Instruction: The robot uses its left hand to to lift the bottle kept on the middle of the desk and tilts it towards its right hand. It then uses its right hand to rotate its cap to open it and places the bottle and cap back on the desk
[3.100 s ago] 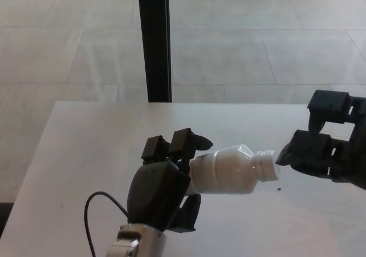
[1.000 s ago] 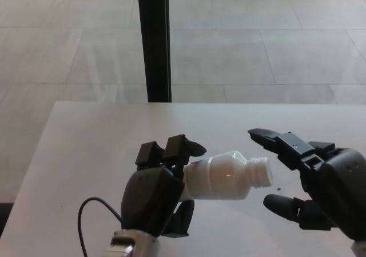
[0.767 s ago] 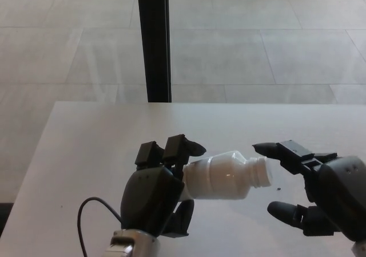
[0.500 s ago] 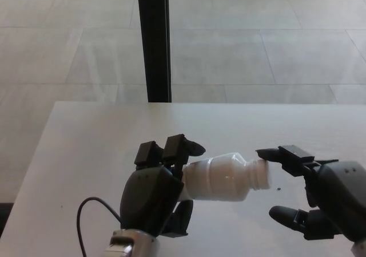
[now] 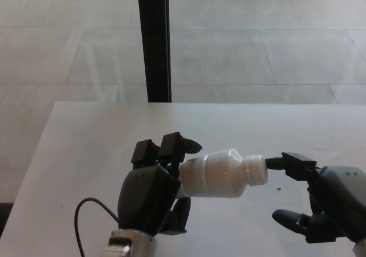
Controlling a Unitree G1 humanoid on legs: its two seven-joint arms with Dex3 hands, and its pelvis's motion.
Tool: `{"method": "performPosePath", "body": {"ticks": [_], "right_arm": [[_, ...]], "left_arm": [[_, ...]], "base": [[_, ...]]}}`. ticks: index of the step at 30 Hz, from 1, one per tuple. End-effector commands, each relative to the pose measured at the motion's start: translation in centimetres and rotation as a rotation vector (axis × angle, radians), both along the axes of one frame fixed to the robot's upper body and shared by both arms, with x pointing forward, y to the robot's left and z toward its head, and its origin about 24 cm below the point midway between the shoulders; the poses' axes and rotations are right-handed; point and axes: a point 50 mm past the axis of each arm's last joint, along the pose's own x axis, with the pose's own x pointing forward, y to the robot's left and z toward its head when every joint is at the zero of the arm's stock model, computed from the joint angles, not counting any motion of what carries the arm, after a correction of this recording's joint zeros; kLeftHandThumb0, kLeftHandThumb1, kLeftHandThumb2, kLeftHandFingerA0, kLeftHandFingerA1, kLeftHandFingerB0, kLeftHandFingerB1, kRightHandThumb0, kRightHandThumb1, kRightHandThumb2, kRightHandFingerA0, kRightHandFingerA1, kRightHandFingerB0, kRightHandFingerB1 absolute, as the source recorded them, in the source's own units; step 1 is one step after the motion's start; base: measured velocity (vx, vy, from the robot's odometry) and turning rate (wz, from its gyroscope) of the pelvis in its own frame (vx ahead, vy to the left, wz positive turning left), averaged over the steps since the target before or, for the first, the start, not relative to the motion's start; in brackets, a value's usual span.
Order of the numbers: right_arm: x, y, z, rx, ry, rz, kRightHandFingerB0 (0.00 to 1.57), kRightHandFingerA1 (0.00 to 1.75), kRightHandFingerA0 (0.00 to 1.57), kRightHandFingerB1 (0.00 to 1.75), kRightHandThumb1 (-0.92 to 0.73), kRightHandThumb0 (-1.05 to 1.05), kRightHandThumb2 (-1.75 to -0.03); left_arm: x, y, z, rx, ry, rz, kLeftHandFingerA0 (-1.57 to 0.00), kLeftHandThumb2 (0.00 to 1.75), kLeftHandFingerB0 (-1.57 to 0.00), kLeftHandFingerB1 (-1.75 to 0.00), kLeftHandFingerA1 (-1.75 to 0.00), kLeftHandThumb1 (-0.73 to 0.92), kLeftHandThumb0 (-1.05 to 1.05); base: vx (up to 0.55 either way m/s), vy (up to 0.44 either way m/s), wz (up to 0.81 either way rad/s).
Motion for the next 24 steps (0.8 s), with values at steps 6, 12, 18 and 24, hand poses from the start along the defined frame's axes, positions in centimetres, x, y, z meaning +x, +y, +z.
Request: {"method": "performPosePath", "body": {"ticks": [6, 12, 18, 24], "right_arm": [[0.4, 0.6, 0.7, 0.066, -0.046, -0.003, 0.44, 1.65, 0.90, 0.55, -0.61, -0.58, -0.64], [0.9, 0.8, 1.3, 0.105, -0.075, -0.013, 0.44, 1.59, 0.95, 0.53, -0.61, -0.58, -0.63], [0.9, 0.9, 1.4, 0.121, -0.072, -0.019, 0.44, 1.57, 0.96, 0.52, -0.60, -0.59, -0.63], [0.7, 1.0, 1.0, 0.100, -0.063, -0.012, 0.46, 1.62, 0.98, 0.50, -0.61, -0.58, -0.58]], "left_arm": [[-0.1, -0.1, 0.3, 0.002, -0.023, -0.002, -0.91, 1.28, -0.83, -1.47, -1.75, 0.53, 0.19], [-0.2, -0.1, 0.2, -0.002, -0.018, -0.004, -0.90, 1.28, -0.82, -1.47, -1.75, 0.55, 0.18], [-0.2, -0.2, 0.1, -0.014, -0.020, -0.006, -0.89, 1.27, -0.82, -1.49, -1.75, 0.54, 0.20], [-0.2, -0.1, 0.1, 0.000, -0.022, -0.004, -0.88, 1.27, -0.83, -1.51, -1.75, 0.51, 0.20]], "base": [[0.00, 0.000, 0.00], [0.00, 0.000, 0.00], [0.00, 0.000, 0.00], [0.00, 0.000, 0.00]]}}
